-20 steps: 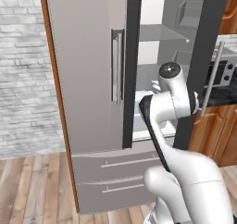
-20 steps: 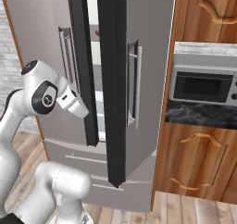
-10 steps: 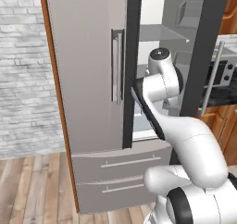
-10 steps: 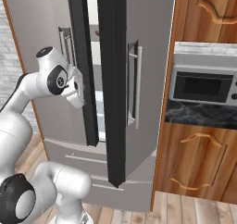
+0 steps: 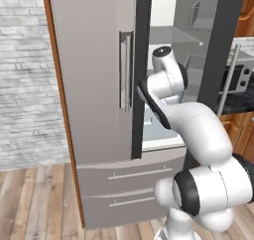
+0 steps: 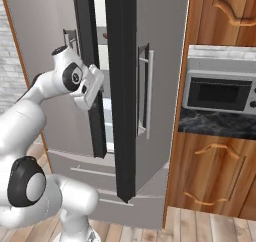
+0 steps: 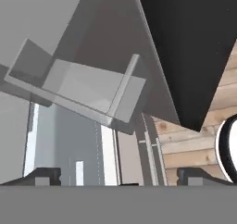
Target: Retrieve the sausage and cheese from the fridge and place them on the cutting board on the counter.
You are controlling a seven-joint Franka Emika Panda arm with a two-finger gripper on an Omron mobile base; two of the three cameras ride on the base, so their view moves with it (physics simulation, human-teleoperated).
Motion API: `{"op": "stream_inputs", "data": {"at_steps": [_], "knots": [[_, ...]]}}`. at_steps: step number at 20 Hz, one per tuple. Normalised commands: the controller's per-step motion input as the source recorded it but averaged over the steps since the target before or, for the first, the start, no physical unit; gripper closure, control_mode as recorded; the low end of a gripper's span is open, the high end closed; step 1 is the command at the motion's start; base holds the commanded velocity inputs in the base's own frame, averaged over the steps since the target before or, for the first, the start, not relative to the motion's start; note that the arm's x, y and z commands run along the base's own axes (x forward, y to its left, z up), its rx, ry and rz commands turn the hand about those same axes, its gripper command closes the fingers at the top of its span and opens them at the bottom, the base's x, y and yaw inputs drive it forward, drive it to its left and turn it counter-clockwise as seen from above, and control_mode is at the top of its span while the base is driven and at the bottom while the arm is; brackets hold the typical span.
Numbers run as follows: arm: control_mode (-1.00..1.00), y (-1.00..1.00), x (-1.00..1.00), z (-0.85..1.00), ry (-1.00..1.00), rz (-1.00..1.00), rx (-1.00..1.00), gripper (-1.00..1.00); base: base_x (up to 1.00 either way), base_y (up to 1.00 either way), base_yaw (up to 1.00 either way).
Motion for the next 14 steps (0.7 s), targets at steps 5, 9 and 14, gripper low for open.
{"op": "stream_inputs", "data": {"at_steps": [5,9,14], "knots": [[-1.00,-0.66,0.09,-0.15,-0.13,-0.23,0.05,-1.00,0.00,0.00,0.00],[-1.00,-0.78,-0.01,-0.06,-0.12,-0.13,0.09,-1.00,0.00,0.00,0.00],[-1.00,-0.83,-0.15,0.00,-0.13,-0.04,0.10,-1.00,0.00,0.00,0.00]]}}
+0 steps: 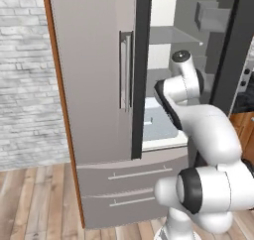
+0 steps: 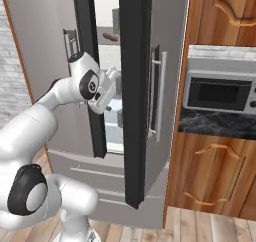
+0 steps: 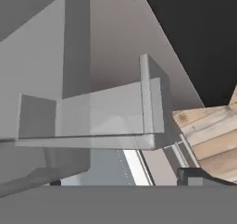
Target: Retrieve the sausage and cheese from the fridge and place them on the cutting board on the counter.
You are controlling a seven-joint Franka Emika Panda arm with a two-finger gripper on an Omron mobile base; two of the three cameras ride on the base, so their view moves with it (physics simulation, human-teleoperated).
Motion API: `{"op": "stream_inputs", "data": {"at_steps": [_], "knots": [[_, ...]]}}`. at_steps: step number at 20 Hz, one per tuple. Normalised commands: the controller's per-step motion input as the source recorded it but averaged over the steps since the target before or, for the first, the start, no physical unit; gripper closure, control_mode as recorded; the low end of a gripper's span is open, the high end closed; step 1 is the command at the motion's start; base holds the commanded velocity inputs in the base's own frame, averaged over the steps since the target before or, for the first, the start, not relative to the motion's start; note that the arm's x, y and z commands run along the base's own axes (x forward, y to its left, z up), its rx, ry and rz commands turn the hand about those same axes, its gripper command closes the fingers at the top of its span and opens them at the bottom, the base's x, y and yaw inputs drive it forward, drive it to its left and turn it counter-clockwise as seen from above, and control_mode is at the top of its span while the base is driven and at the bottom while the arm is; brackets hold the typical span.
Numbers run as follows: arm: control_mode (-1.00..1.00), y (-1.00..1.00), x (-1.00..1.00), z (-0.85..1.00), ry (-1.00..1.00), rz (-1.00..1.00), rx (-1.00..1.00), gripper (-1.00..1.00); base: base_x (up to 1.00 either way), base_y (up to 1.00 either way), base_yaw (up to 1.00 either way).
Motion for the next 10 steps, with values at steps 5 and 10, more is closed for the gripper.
{"op": "stream_inputs", "data": {"at_steps": [5,10], "knots": [[-1.00,-0.87,-0.27,0.02,-0.01,-0.02,0.07,-1.00,0.00,0.00,0.00],[-1.00,-0.90,-0.31,0.01,0.00,0.00,0.04,-1.00,0.00,0.00,0.00]]}}
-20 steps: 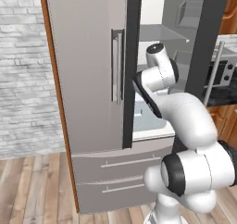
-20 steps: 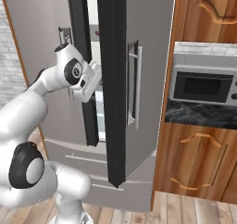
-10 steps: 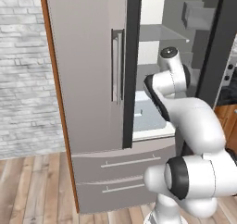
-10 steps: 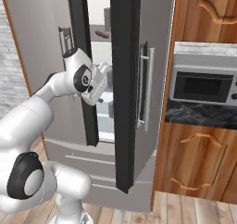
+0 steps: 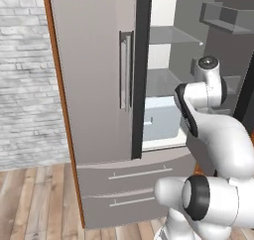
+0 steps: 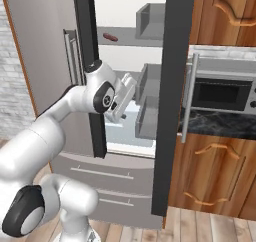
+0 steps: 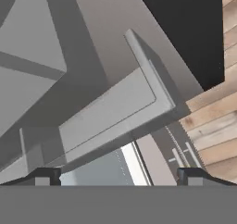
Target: Retrieve the sausage and cheese from the fridge and place them on the cutting board on the counter.
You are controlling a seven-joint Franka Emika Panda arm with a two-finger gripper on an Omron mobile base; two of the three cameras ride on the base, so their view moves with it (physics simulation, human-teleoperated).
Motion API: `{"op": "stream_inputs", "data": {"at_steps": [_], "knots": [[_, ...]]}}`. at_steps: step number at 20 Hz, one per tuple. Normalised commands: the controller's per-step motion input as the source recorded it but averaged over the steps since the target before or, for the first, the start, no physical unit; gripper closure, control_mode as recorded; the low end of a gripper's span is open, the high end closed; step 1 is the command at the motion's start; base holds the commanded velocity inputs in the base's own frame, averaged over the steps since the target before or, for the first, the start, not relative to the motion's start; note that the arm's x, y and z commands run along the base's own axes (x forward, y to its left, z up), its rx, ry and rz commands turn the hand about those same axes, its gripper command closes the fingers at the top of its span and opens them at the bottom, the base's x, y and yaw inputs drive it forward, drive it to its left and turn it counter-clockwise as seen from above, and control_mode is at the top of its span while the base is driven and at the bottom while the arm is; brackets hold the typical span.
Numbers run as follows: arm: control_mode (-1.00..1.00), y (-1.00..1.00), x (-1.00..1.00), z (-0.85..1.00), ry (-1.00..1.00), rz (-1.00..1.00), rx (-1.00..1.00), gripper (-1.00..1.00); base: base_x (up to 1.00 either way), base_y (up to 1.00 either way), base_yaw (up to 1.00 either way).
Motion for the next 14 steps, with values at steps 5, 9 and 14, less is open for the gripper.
{"op": "stream_inputs", "data": {"at_steps": [5,9,14], "knots": [[-1.00,-0.89,-0.26,0.00,0.00,-0.01,0.04,-1.00,0.00,0.00,0.00],[-1.00,-0.71,-0.15,0.00,0.00,-0.03,0.02,-1.00,0.00,0.00,0.00],[-1.00,0.16,-0.03,0.00,0.10,0.26,0.00,-1.00,0.00,0.00,0.00]]}}
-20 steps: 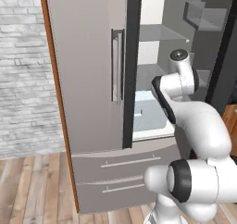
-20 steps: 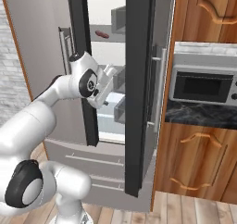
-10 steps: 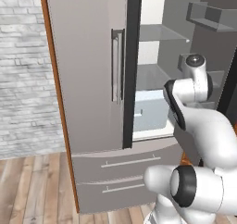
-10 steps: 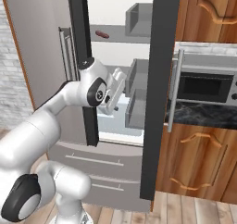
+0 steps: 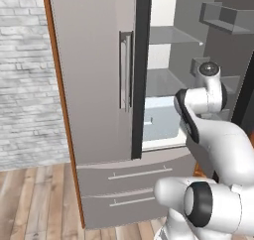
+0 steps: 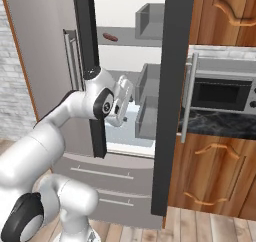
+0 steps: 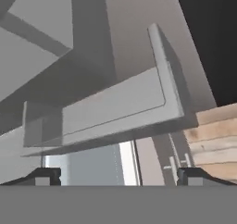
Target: Retrieve the sausage and cheese from the fridge and place them on the cutting board on the counter.
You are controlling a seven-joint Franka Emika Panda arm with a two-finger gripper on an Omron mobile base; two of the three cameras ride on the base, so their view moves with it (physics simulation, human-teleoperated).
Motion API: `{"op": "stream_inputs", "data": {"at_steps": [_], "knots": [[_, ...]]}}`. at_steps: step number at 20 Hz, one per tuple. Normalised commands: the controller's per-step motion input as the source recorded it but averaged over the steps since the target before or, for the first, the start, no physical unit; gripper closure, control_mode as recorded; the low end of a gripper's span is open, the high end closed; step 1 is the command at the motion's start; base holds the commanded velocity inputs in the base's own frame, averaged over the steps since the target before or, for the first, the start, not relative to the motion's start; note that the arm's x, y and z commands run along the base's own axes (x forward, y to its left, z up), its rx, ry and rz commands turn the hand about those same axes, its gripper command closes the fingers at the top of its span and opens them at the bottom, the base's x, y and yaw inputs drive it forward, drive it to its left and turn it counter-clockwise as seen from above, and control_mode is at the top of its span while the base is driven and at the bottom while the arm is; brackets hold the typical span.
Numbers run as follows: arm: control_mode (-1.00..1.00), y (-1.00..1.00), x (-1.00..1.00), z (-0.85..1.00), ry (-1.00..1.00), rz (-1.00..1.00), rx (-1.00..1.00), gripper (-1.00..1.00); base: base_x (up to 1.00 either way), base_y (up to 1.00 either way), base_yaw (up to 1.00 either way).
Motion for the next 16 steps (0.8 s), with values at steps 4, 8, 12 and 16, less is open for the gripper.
{"op": "stream_inputs", "data": {"at_steps": [4,8,12,16], "knots": [[-1.00,0.36,-0.15,0.00,0.22,0.77,-0.13,-1.00,0.00,0.00,0.00],[-1.00,0.26,-0.20,-0.03,0.14,0.89,-0.18,-1.00,0.00,0.00,0.00],[-1.00,0.33,-0.11,-0.07,0.02,0.78,-0.25,-1.00,0.00,0.00,0.00],[-1.00,0.54,0.00,-0.01,0.00,0.47,-0.33,-1.00,0.00,0.00,0.00]]}}
